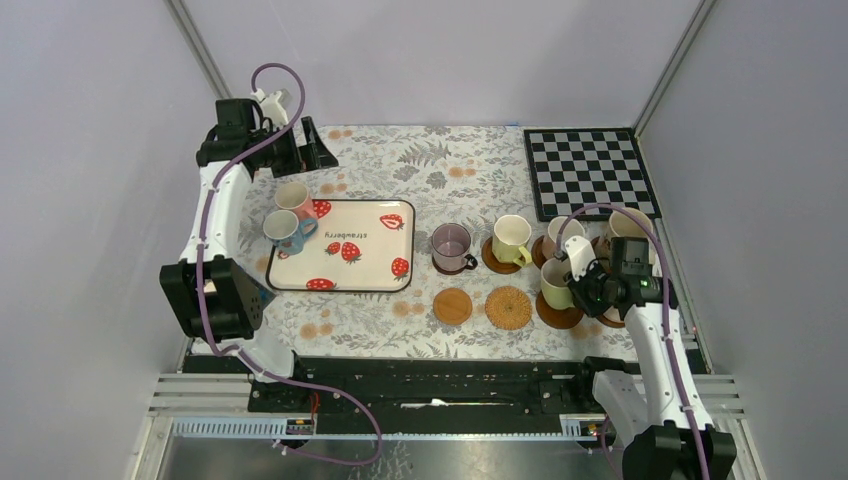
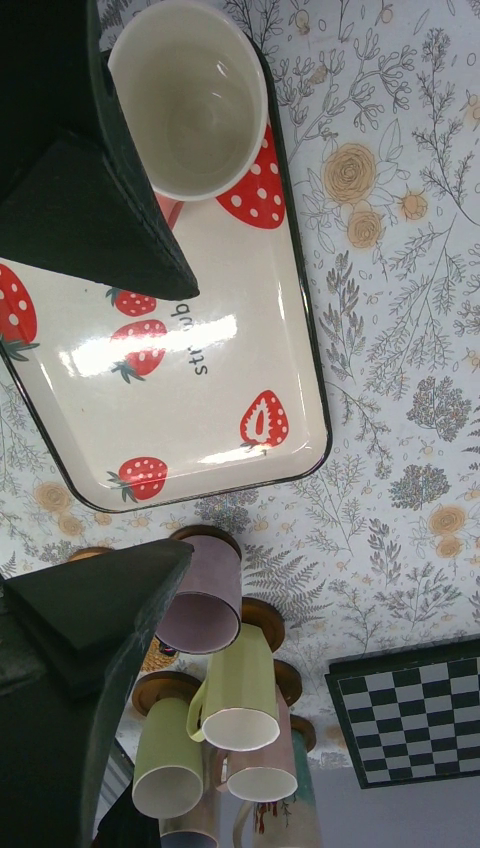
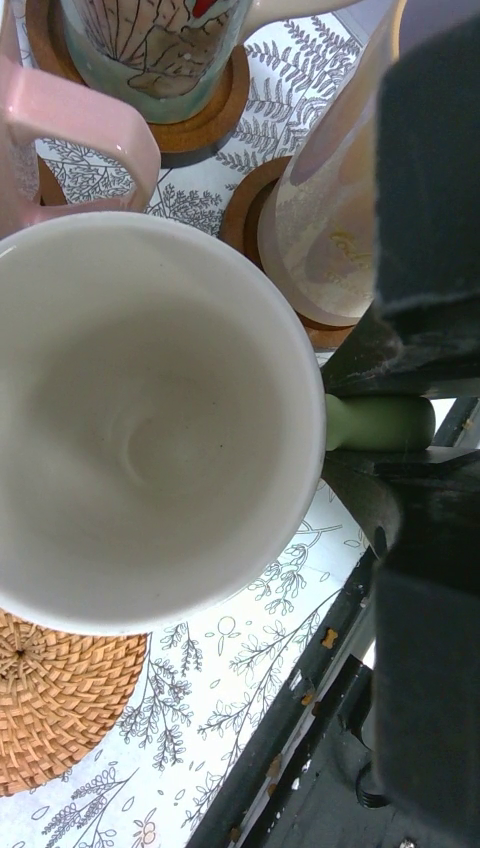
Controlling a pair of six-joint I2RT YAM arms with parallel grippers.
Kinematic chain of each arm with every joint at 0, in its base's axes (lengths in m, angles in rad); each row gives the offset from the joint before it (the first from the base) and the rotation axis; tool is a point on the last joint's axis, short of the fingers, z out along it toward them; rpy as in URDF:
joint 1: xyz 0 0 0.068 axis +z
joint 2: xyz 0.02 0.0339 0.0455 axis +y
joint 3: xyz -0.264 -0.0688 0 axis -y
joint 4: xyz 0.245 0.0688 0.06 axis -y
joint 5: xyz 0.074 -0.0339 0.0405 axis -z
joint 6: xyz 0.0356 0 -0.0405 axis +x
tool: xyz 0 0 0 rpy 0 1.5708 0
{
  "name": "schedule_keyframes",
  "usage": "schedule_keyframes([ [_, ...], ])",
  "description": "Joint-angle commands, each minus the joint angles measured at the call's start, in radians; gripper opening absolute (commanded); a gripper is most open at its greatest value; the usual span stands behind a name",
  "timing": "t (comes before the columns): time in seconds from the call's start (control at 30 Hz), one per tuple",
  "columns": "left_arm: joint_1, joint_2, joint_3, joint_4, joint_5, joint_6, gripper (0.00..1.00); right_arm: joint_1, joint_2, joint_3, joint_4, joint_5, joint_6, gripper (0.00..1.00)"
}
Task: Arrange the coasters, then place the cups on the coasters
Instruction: Place the cup on the coaster.
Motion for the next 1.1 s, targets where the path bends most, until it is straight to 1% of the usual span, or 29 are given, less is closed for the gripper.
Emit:
schedule_keyframes([
  [0.0,-0.012,0.003,0.054,0.024,-0.012,0.001,0.99,-0.019,-0.031,-0.009,0.058,-0.057,-0.042,0.0],
  [0.2,-0.023,0.012,0.07,0.02,-0.02,-0.002,0.99,-0.035,-0.045,-0.031,0.03,-0.053,-0.074,0.0],
  [0.47,-0.039,0.015,0.067,0.02,-0.03,-0.006,0.99,-0.04,-0.041,-0.043,0.015,-0.036,-0.077,0.0],
  [0.5,-0.041,0.014,0.067,0.019,-0.03,-0.006,0.99,-0.041,-0.04,-0.046,0.01,-0.034,-0.082,0.02],
  [0.63,-0.044,0.011,0.067,0.02,-0.034,-0.005,0.99,-0.041,-0.04,-0.053,-0.001,-0.035,-0.088,0.14],
  [0.77,-0.044,0.005,0.064,0.02,-0.037,-0.003,0.99,-0.041,-0.041,-0.061,-0.016,-0.03,-0.104,0.24],
  [0.9,-0.044,0.003,0.061,0.02,-0.038,-0.003,0.99,-0.041,-0.049,-0.063,-0.04,-0.031,-0.123,0.35],
  [1.0,-0.045,0.005,0.061,0.02,-0.038,-0.003,0.99,-0.041,-0.046,-0.062,-0.059,-0.026,-0.132,0.4],
  [1.07,-0.045,0.008,0.062,0.02,-0.037,-0.004,0.99,-0.041,-0.046,-0.059,-0.069,-0.023,-0.135,0.4],
])
